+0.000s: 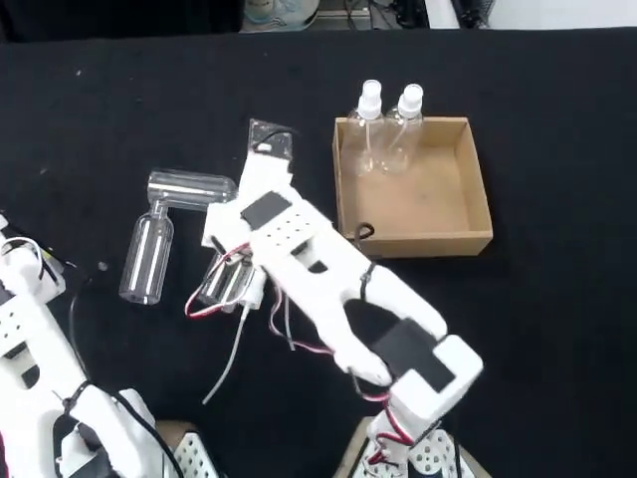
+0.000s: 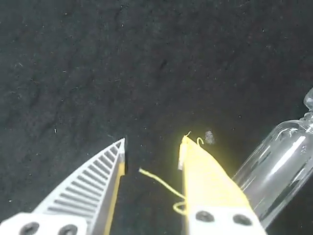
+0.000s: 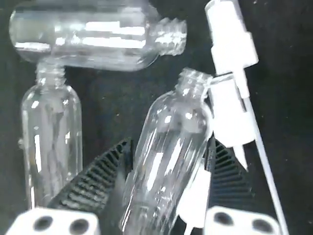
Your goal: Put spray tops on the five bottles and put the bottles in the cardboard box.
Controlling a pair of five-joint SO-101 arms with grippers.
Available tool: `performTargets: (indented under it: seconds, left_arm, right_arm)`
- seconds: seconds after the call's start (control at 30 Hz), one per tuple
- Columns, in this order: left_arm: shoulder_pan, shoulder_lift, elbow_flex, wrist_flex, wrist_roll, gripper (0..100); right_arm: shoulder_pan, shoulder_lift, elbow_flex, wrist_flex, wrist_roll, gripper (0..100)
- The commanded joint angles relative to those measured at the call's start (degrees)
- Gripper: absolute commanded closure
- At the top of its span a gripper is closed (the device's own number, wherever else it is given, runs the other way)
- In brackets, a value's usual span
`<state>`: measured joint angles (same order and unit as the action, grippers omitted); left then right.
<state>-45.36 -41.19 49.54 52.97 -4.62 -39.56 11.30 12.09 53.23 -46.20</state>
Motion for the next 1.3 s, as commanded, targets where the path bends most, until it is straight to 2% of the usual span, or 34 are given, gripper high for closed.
performTargets:
  seconds: [0.0,0.43,0.53,0.63,0.7,0.9,1.0,1.07,1.2,1.27]
  left_arm:
    - [-0.3,-0.6,-0.3,-0.6,-0.2,82]
    - [-0.4,-0.6,-0.3,-0.6,-0.2,82]
    - [-0.4,-0.6,-0.3,-0.6,-0.2,82]
    - [-0.4,-0.6,-0.3,-0.6,-0.2,82]
    - [-0.4,-0.6,-0.3,-0.6,-0.2,82]
    - [-0.4,-0.6,-0.3,-0.6,-0.2,82]
    - [-0.4,-0.6,-0.3,-0.6,-0.2,82]
    - [-0.4,-0.7,-0.3,-0.6,-0.2,82]
    - [-0.4,-0.7,-0.3,-0.6,-0.1,82]
    - [-0.4,-0.7,-0.3,-0.6,0.0,82]
  right_arm:
    - [1.1,1.1,-4.3,0.4,-0.6,78.3]
    - [0.9,11.7,-11.7,0.5,0.0,79.2]
    - [0.9,12.3,-12.8,2.9,0.4,87.1]
    - [1.0,12.4,-14.4,6.0,5.2,95.7]
    - [1.2,12.0,-15.1,8.1,8.1,97.3]
    - [1.0,11.4,-20.7,17.3,19.7,97.2]
    - [0.7,12.9,-20.7,17.8,24.9,97.2]
    - [0.1,14.9,-20.3,17.8,25.9,94.5]
    - [-2.5,19.3,-21.5,22.2,26.2,82.7]
    - [-3.4,21.0,-24.0,25.4,26.2,81.9]
